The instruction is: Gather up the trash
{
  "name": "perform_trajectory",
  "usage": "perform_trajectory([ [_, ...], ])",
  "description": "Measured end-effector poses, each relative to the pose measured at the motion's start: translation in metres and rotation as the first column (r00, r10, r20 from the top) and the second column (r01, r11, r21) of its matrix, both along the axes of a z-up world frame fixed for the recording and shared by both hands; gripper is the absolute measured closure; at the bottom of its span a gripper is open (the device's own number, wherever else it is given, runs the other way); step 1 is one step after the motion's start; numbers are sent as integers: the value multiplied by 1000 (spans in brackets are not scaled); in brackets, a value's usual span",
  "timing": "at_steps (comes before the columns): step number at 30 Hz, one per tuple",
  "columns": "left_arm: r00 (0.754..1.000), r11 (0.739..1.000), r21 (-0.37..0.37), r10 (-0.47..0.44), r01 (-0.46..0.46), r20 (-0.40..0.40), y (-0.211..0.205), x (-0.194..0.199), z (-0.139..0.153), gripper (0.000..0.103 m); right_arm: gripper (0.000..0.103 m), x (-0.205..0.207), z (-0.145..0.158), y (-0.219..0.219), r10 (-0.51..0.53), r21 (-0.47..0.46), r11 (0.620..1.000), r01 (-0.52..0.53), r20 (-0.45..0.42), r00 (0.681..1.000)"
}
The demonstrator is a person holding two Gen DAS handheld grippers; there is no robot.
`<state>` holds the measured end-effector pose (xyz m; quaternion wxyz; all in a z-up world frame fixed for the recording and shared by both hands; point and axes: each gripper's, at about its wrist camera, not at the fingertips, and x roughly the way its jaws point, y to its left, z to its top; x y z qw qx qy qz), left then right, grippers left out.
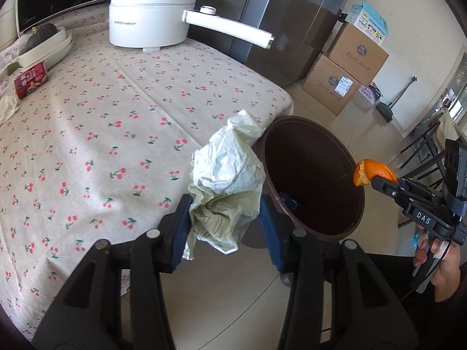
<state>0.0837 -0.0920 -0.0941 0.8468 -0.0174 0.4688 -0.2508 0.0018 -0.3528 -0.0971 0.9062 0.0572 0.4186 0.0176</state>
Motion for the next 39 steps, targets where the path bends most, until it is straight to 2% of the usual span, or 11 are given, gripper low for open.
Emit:
perform_trajectory([
  [10, 989, 989, 13, -145, 145, -3, -72, -1, -16, 55, 79, -9, -8, -28, -43, 3, 999, 43, -13, 999],
  [17, 983, 983, 4, -182, 182, 10, -98, 4, -22, 53, 79, -10, -7, -35, -63, 9, 998, 63, -11, 998],
  [18, 984, 984, 13, -176, 175, 18, -100, 4, -23, 47, 79, -10, -7, -36, -66, 8, 998, 66, -11, 998],
  [21, 989, 988, 65, -145, 143, 32, -105, 6, -24, 18, 79, -10, -8, -37, -75, 1, 997, 75, -13, 997],
  [22, 991, 989, 82, -124, 120, 45, -104, 6, -23, 14, 79, -10, -8, -38, -76, 1, 997, 76, -13, 997],
  [26, 996, 989, 126, -79, 74, 32, -97, 8, -23, 11, 79, -9, -8, -38, -78, 0, 997, 78, -13, 997],
  [28, 998, 990, 127, -62, 58, 28, -91, 8, -23, 7, 79, -8, -7, -37, -77, 1, 997, 77, -13, 997],
  [36, 999, 990, 138, -37, 34, 22, -69, 5, -20, 6, 77, -1, -5, -29, -81, -2, 997, 81, -13, 997],
  [37, 999, 990, 140, -36, 32, 24, -67, 5, -19, 6, 75, 1, -5, -28, -87, -6, 996, 87, -17, 996],
  [38, 999, 989, 143, -33, 29, 26, -65, 4, -19, 6, 59, 2, -5, -27, -94, -9, 996, 94, -22, 995],
  [39, 999, 989, 147, -29, 25, 28, -62, 3, -18, 6, 36, 3, -5, -26, -102, -9, 995, 102, -23, 994],
])
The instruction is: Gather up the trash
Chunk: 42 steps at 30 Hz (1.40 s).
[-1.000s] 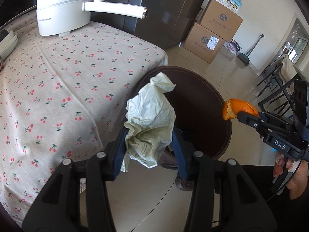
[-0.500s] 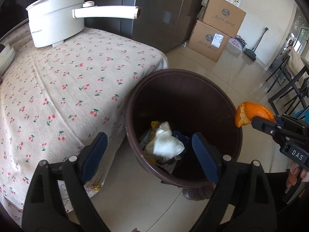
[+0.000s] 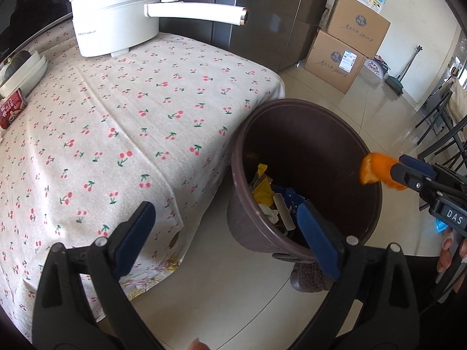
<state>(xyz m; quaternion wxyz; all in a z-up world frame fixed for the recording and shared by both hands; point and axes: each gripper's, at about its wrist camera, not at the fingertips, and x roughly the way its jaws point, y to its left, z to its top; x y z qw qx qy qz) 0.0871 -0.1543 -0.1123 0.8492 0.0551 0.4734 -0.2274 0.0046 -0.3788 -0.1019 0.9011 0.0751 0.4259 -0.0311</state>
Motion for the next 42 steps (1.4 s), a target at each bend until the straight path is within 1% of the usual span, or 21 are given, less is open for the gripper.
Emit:
perform_trajectory([
  [1, 1000, 1000, 3, 4, -4, 2, 2, 0, 0, 5, 30, 0, 1, 1, -8, 3, 1000, 8, 10, 1000],
  [2, 1000, 1000, 3, 7, -7, 2, 5, 0, 1, 5, 29, -1, 3, 3, -7, 7, 1000, 6, 19, 1000],
  [13, 999, 999, 8, 50, -50, 11, 37, 0, 6, 5, 27, 6, 8, 24, 35, -2, 999, -35, 21, 999],
  [20, 995, 995, 10, 104, -104, 12, 68, 1, 8, 5, 22, 10, 10, 38, 49, -3, 999, -48, 21, 999],
  [26, 986, 986, 10, 165, -165, 19, 102, 1, 10, 4, 17, 17, 12, 53, 62, 4, 998, -62, 12, 998],
  [29, 979, 979, 14, 204, -204, 21, 122, 1, 11, 3, 14, 22, 15, 63, 74, 5, 997, -74, 12, 997],
  [33, 965, 965, 0, 262, -262, 19, 153, 0, 12, 3, 12, 32, 16, 82, 104, -1, 995, -104, 4, 995],
  [42, 925, 925, -16, 380, -380, 11, 223, -4, 11, 2, 12, 51, 19, 146, 209, -25, 978, -209, -5, 978],
])
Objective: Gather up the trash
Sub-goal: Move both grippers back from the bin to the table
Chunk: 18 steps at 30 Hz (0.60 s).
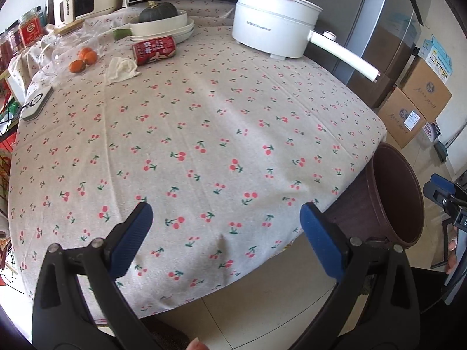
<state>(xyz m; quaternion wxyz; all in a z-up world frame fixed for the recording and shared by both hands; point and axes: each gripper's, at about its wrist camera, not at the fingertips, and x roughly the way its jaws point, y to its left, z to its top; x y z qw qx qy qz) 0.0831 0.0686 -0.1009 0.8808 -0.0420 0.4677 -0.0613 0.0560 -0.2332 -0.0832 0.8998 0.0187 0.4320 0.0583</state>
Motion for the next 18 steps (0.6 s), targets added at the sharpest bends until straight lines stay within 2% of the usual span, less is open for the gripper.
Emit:
perform_trajectory([
  [6, 998, 998, 15, 62, -62, -8, 41, 18, 5, 2, 12, 25, 1, 41, 75, -2, 997, -75, -33, 997],
  [11, 998, 995, 73, 68, -68, 0, 69, 51, 12, 2, 12, 55, 9, 69, 120, -42, 992, -122, -33, 992],
  [18, 989, 987, 52, 150, -151, 14, 116, 115, -2, 2, 11, 105, 10, 109, 180, -80, 981, -179, -4, 984],
])
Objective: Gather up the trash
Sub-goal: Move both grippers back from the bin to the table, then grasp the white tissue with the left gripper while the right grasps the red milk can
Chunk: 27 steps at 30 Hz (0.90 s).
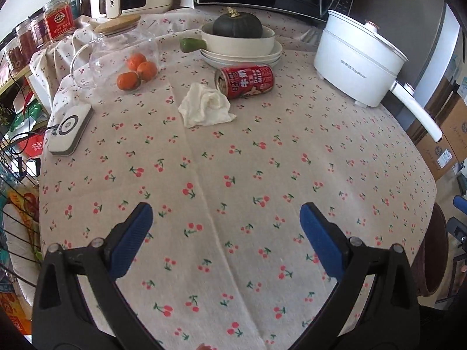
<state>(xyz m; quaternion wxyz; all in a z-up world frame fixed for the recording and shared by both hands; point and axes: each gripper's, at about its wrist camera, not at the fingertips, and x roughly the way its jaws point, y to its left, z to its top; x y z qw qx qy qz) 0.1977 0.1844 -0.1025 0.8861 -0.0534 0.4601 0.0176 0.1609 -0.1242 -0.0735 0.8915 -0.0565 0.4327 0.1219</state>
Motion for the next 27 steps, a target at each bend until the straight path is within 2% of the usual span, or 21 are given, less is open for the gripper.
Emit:
perform_trajectory([
  [3, 1000, 1000, 18, 22, -22, 1, 11, 31, -12, 3, 11, 26, -6, 17, 25, 3, 1000, -25, -7, 1000],
  [11, 998, 998, -36, 62, -61, 23, 24, 97, -38, 3, 11, 97, -21, 58, 70, 12, 998, -70, -17, 997],
  [14, 998, 999, -15, 46, -45, 35, 21, 114, -41, 9, 11, 119, -24, 72, 86, 10, 996, -86, -14, 996],
  [17, 999, 1000, -24, 19, -18, 40, 21, 126, -44, 24, 11, 138, -27, 89, 109, 0, 994, -109, -8, 994],
  [20, 999, 1000, 1, -6, 6, 51, 21, 128, -44, 41, 11, 155, -29, 108, 137, -1, 991, -137, -1, 991],
  [22, 998, 999, 15, -35, 34, 49, 23, 126, -42, 62, 11, 164, -31, 122, 157, -7, 988, -157, 2, 988],
  [23, 998, 999, 12, -43, 42, 49, 26, 125, -42, 70, 11, 169, -32, 131, 169, -11, 986, -168, 4, 986],
  [25, 998, 999, -20, -40, 42, 53, 37, 124, -40, 87, 11, 176, -35, 147, 193, -14, 981, -193, 8, 981],
  [27, 998, 999, -46, -9, 11, 54, 53, 119, -38, 88, 11, 183, -37, 166, 218, -10, 976, -218, 11, 976],
])
